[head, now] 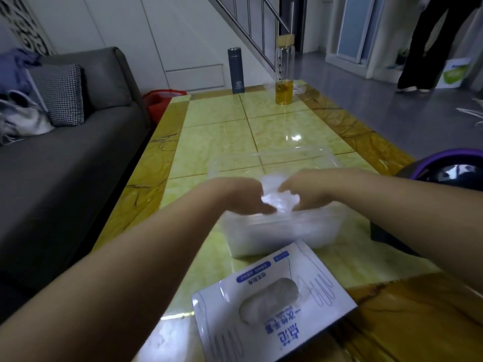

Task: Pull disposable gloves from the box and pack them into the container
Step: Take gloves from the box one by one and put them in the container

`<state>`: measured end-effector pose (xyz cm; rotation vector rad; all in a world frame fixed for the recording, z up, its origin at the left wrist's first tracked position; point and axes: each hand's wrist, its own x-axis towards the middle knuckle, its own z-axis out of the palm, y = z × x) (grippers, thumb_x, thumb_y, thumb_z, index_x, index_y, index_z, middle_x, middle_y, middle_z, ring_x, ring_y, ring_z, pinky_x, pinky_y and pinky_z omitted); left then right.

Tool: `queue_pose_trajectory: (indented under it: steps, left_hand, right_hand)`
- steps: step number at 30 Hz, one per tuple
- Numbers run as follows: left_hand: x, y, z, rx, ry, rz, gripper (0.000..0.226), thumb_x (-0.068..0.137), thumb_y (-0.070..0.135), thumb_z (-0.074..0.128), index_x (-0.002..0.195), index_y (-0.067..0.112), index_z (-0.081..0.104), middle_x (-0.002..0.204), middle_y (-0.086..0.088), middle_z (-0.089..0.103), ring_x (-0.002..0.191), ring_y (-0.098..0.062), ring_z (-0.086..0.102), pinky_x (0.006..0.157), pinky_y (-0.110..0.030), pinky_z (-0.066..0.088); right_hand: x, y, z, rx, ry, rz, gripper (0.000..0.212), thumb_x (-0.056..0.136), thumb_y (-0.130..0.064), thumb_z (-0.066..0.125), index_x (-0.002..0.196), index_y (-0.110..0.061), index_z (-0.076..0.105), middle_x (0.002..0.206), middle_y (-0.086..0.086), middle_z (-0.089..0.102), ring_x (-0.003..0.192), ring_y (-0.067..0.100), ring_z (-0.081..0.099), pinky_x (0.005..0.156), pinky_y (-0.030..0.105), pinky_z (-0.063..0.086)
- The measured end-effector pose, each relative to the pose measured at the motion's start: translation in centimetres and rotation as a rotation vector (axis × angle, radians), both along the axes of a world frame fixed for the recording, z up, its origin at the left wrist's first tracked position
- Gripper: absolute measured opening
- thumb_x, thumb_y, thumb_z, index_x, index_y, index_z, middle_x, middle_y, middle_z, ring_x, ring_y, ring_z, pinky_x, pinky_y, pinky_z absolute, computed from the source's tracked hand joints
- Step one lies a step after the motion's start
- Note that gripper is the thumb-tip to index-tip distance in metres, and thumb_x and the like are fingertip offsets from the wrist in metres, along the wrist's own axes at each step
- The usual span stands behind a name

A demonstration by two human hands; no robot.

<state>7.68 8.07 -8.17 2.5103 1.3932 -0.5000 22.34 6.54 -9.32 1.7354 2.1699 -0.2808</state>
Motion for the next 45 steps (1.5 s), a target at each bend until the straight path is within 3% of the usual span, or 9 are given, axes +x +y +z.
queue_pose_trajectory:
  steps: [5,8,13,17,21,27,33,40,45]
  left_hand:
    - [-4.4,-6.3,2.4,0.379,-0.625,-0.115,0.02,0.093,0.024,0.055,0.111,0.023,0.064,0.1,0.008,0.063,0.084,-0.001,0.057,0.076,-0.014,0.047]
    - [-6.5,-10.5,0.5,0.267,-0.496,-0.157,0.015,0.089,0.037,0.059,0.1,0.029,0.065,0.091,0.011,0.06,0.076,-0.003,0.054,0.069,-0.021,0.049]
    - [-6.9,-13.3,-4.2,0.169,-0.205,-0.068,0.027,0.087,0.049,0.055,0.102,0.029,0.064,0.104,0.007,0.058,0.091,-0.014,0.058,0.07,-0.029,0.047]
    - [-7.1,-13.9,-5.2,0.117,-0.729,0.206,0.016,0.094,0.026,0.054,0.086,0.014,0.062,0.088,-0.002,0.065,0.084,-0.019,0.062,0.074,-0.033,0.048]
    - [-7.3,-14.9,-3.8,-0.211,-1.249,0.537,0.018,0.097,0.024,0.051,0.081,0.018,0.056,0.091,-0.005,0.063,0.086,-0.018,0.06,0.084,-0.046,0.052]
    - [-7.5,-14.8,-2.5,-0.571,-1.67,0.761,0.017,0.098,0.022,0.047,0.082,0.018,0.052,0.096,0.0,0.063,0.092,-0.02,0.059,0.068,-0.044,0.049]
    - [-7.1,-14.7,-3.0,-0.6,-1.639,0.814,0.015,0.098,0.022,0.046,0.085,0.019,0.052,0.088,0.003,0.065,0.089,-0.019,0.057,0.071,-0.04,0.045]
    - [-7.5,-14.4,-2.0,-0.61,-1.657,0.797,0.013,0.095,0.022,0.049,0.084,0.02,0.056,0.094,0.004,0.061,0.099,-0.021,0.056,0.065,-0.039,0.047]
    - [-7.8,-13.8,1.5,-0.277,-1.449,0.597,0.056,0.076,0.066,0.055,0.118,0.028,0.052,0.111,0.007,0.062,0.101,-0.01,0.061,0.077,-0.034,0.045]
  right_hand:
    - [-0.2,-6.3,3.4,0.637,0.454,0.166,0.021,0.091,-0.026,0.06,0.109,-0.022,0.068,0.097,-0.008,0.066,0.076,0.001,0.05,0.071,0.023,0.042]
    - [-2.1,-10.6,2.0,0.424,0.416,0.292,0.019,0.091,-0.032,0.059,0.106,-0.027,0.069,0.087,-0.017,0.057,0.069,-0.005,0.043,0.068,0.021,0.038]
    - [-3.2,-12.1,-2.1,0.054,0.206,0.281,0.04,0.086,-0.047,0.062,0.122,-0.029,0.063,0.111,-0.004,0.054,0.097,0.015,0.054,0.079,0.032,0.046]
    - [-3.0,-12.5,-2.8,0.046,0.406,0.169,0.022,0.085,-0.037,0.066,0.104,-0.027,0.072,0.087,-0.013,0.051,0.086,0.008,0.053,0.068,0.023,0.04]
    - [-2.2,-12.7,-2.5,0.033,0.719,-0.018,0.011,0.089,-0.026,0.064,0.093,-0.022,0.073,0.08,-0.021,0.06,0.075,-0.008,0.055,0.067,0.014,0.039]
    - [-2.2,-13.2,-0.2,-0.225,1.431,-0.44,0.011,0.093,-0.018,0.055,0.09,-0.012,0.063,0.094,0.003,0.067,0.092,0.015,0.063,0.077,0.039,0.051]
    - [-4.0,-13.1,3.0,-0.062,1.648,-0.413,0.021,0.099,-0.013,0.043,0.082,-0.009,0.055,0.085,0.005,0.072,0.084,0.022,0.066,0.085,0.045,0.05]
    - [-4.1,-12.6,5.5,0.395,1.514,-0.33,0.019,0.1,-0.015,0.045,0.082,-0.012,0.053,0.072,-0.002,0.071,0.055,0.01,0.064,0.061,0.019,0.052]
    - [-4.2,-11.6,7.6,0.409,1.421,-0.283,0.014,0.099,-0.018,0.047,0.09,-0.01,0.055,0.079,0.003,0.07,0.057,0.015,0.067,0.062,0.022,0.052]
